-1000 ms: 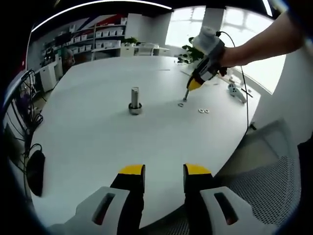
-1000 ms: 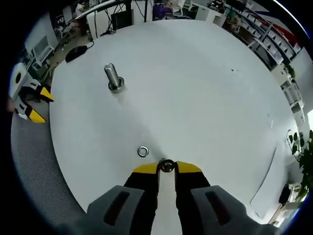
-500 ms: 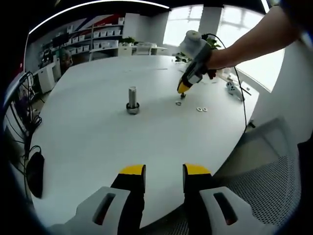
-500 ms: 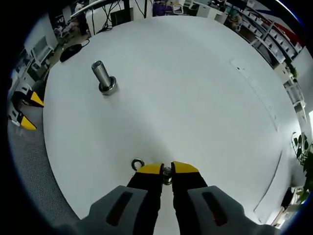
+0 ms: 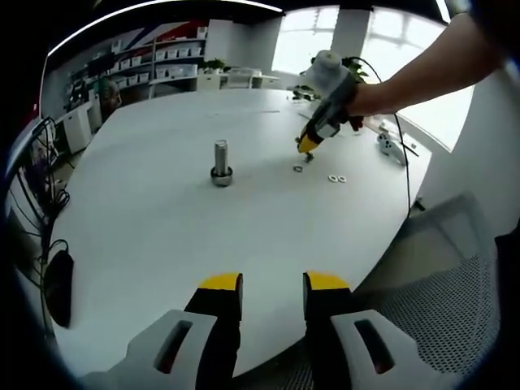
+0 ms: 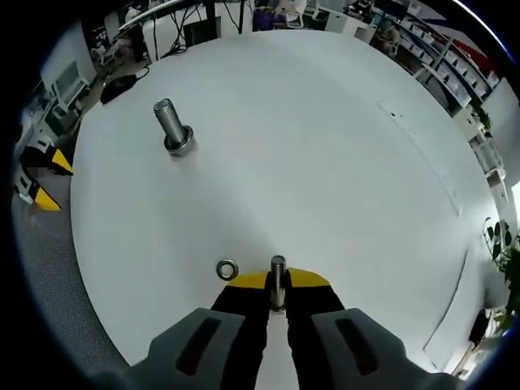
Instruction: Place the washer onto the threaded stud by aligning its center hole with the stud, sliding it down to the base, and recovering from edge contact or off-axis alignment until the washer reaches the visible bottom stop.
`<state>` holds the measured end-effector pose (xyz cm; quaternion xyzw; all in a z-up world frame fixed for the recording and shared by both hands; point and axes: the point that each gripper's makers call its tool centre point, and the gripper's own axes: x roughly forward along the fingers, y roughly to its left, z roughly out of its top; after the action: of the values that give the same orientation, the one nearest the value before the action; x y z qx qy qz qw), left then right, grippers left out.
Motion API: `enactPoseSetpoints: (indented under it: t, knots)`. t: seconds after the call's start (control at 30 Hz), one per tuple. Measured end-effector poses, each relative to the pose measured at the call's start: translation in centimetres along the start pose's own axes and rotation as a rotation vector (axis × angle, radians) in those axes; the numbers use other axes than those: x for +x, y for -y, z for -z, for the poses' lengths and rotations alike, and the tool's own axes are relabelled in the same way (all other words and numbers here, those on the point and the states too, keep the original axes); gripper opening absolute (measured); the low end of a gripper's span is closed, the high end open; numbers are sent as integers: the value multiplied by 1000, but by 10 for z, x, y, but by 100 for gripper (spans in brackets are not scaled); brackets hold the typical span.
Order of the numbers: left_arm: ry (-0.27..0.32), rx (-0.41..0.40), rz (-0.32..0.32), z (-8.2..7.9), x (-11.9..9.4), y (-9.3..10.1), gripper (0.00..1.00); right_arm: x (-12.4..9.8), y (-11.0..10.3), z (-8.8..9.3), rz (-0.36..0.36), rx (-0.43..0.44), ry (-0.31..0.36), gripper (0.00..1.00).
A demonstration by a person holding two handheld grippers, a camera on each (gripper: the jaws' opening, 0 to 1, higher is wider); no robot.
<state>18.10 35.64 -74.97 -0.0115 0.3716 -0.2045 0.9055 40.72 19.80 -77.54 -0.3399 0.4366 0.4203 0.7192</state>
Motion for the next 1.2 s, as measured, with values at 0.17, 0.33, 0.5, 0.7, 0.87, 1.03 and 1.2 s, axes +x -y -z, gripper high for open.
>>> enactPoseSetpoints:
  t: [0.17,0.33,0.5,0.7,0.87,1.03,1.2]
  knots:
    - [-4,5,-1,0,0,0,28,-8,3,0,23,36,58,9]
    - [-6,7,-2,0,0,1,28,-9,6,7,22,100,79,9]
    - [-5,11,-5,0,0,0,28,-13,6,6,30,137,129,9]
    - [-8,13,-7,1,0,0,28,-12,-1,6,13,219,184,9]
    - [-9,16,-9,1,0,0,28,-13,0,6,21,258,238,9]
    - [-11,15,-8,1,0,0,28,-13,-1,10,32,272,226,10]
    - [-12,17,-9,1,-1,0,28,-12,0,11,31,270,216,11]
